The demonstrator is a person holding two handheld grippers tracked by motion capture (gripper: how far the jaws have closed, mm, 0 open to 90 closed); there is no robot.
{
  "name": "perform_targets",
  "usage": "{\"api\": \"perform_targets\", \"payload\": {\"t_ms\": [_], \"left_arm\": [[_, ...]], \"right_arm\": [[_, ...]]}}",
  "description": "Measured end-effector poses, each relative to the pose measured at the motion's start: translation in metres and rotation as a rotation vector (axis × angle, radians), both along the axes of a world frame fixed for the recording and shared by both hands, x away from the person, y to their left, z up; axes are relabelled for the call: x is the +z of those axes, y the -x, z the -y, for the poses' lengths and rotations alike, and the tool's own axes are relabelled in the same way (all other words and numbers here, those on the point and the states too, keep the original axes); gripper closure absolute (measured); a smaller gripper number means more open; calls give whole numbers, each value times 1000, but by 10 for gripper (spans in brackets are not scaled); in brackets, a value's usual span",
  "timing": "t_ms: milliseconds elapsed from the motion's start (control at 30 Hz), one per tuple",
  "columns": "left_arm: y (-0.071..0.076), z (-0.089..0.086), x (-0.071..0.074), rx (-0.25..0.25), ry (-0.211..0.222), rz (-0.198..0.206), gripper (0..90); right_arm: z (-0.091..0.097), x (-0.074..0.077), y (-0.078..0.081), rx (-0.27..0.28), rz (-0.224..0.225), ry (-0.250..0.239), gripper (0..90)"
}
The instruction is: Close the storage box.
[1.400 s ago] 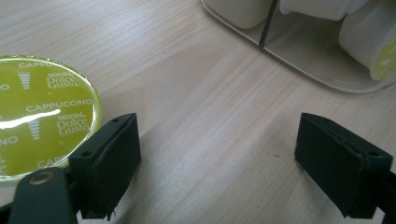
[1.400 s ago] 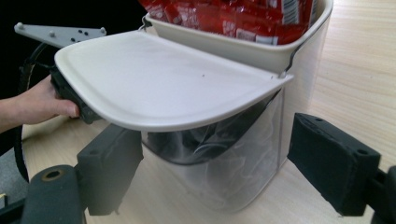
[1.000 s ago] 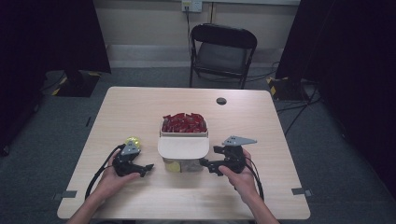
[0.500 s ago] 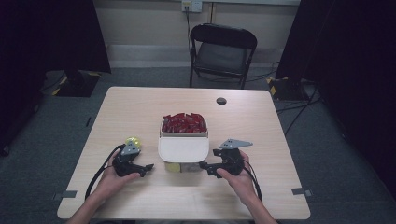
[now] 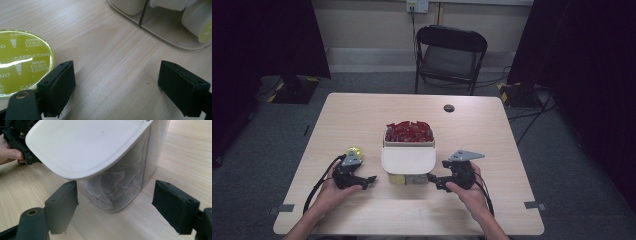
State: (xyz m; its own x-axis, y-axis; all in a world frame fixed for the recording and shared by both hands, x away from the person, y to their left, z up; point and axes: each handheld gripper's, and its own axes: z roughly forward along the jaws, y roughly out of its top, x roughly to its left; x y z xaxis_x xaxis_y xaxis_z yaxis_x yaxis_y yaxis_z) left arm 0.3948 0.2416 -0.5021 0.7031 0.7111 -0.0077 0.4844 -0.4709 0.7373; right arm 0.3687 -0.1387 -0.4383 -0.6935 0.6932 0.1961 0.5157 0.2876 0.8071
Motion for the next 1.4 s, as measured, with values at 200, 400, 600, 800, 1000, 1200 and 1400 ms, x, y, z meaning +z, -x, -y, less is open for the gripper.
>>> {"api": "perform_targets", "payload": {"t_ms": [200, 400, 600, 800, 1000, 1200, 1400], "left_arm": [[0, 0, 0, 0, 0, 0, 139], [0, -1, 0, 3, -7, -1, 140], [1, -3, 0, 12, -2, 0, 142], [1, -5, 0, 23, -1, 0, 143], [0, -8, 1, 23, -8, 3, 144], [1, -9, 1, 33, -7, 0, 144], [0, -11, 0, 35, -8, 3, 144]], "right_arm": [[10, 5, 1, -29, 19, 11, 195], [17, 9, -2, -43, 33, 17, 202], [35, 10, -10, -125, 36, -19, 190], [50, 12, -18, -194, 47, -22, 174], [69, 5, -28, -256, 26, -9, 152], [87, -7, -41, -317, -7, -9, 152], [102, -19, -47, -374, -24, 19, 149]]}}
